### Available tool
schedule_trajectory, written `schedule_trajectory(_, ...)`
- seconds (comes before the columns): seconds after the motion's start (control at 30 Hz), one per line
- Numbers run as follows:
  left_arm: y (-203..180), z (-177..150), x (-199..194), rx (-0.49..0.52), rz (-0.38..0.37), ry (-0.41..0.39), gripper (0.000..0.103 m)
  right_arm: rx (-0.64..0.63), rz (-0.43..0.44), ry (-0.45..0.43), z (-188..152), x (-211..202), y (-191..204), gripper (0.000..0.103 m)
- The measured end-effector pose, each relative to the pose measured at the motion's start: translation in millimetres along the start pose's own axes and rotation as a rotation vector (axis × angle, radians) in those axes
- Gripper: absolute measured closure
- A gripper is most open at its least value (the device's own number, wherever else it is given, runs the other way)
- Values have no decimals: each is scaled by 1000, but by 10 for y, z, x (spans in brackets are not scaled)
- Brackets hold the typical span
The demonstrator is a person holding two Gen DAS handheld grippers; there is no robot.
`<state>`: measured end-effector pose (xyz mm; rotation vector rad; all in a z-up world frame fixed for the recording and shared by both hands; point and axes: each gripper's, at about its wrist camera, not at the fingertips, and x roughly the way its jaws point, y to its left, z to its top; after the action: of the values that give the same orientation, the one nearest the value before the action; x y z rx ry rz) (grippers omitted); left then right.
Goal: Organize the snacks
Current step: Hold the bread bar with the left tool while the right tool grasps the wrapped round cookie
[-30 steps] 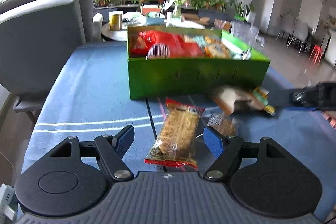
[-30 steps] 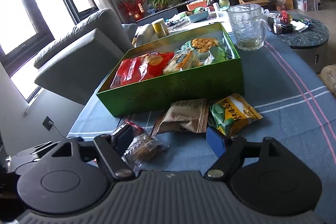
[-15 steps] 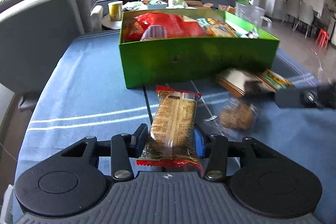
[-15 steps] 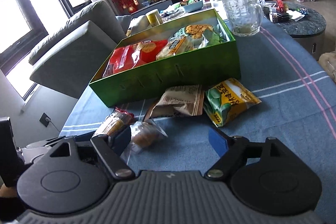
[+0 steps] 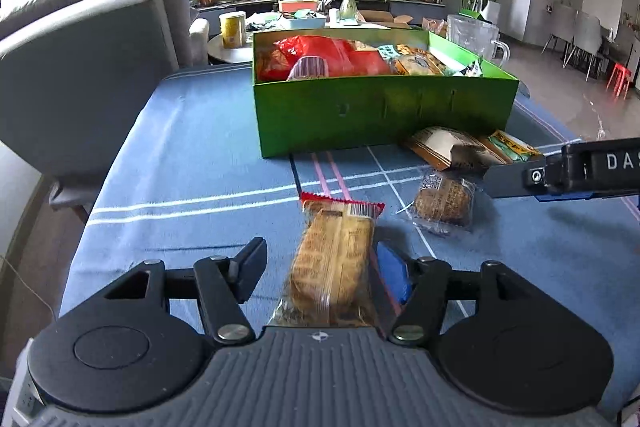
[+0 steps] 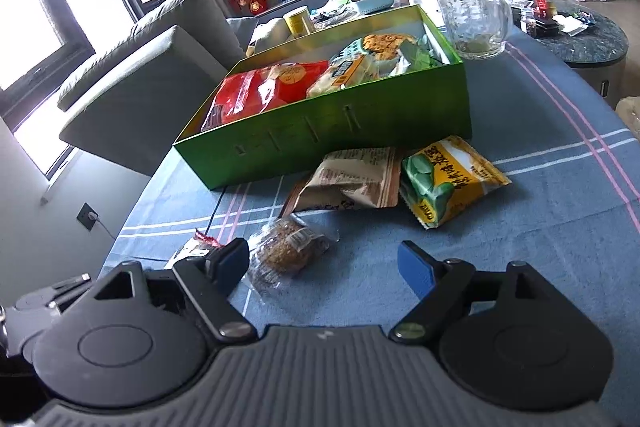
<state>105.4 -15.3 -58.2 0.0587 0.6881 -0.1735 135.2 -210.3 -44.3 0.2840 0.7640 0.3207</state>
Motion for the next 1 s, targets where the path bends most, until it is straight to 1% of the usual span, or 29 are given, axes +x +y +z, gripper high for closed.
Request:
schedule_trajectory(0.1, -25, -11, 116, 9, -10, 34, 45, -11, 3, 5, -2, 11, 29, 24)
schedule_trajectory(0.13, -27, -31, 138, 6, -8, 34, 45, -12, 2, 5, -2, 13, 35, 24)
schedule_trajectory(0.23, -4, -34, 101, 2, -15, 22, 65, -15, -1, 6, 0, 20, 45, 24)
schedule_trajectory(0.33, 87, -20, 62, -50, -28, 25, 66, -20, -2, 6, 1, 25, 42, 24)
schedule_trajectory(0.43, 152, -28, 15, -74, -4, 8, 66, -40, 9, 14, -12, 53, 86, 24)
schedule_trajectory(0.57, 223, -25, -36, -104, 4, -5, 66, -87, 15, 52, -45, 150, 190, 24)
schedule_trajectory(0.73, 293, -19, -106, -122, 15, -23, 65, -41, 32, 87, 8, 313, 277, 24)
schedule_trajectory(0.93, 379, -59, -159, -153, 26, -28, 65, 11, 23, 85, 77, 511, 390, 24)
schedule_trajectory(1.0, 404, -76, -161, -161, 29, -24, 65, 9, 18, 84, 90, 561, 453, 24)
